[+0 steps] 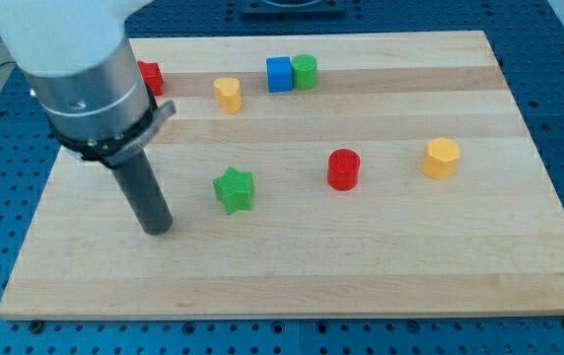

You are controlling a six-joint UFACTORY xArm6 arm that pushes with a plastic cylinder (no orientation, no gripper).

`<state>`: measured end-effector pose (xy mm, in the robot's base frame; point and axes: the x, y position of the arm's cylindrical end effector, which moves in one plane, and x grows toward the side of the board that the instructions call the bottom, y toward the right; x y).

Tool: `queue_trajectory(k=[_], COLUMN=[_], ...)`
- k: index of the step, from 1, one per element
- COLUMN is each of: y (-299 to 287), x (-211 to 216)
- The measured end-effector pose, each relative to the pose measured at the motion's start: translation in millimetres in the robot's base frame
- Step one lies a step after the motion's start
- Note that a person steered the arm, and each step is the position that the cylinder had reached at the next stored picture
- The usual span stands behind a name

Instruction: Push the green star to the left of the red circle

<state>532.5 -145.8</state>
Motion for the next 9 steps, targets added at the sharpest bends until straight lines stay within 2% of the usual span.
queue_trajectory(k=[1,2,5,7,8,9], y=[38.6,51.9,55.8,20.3,44.2,70.5], x=[-20.3,-66.1,-101.3,-39.1,-33.2,-67.6])
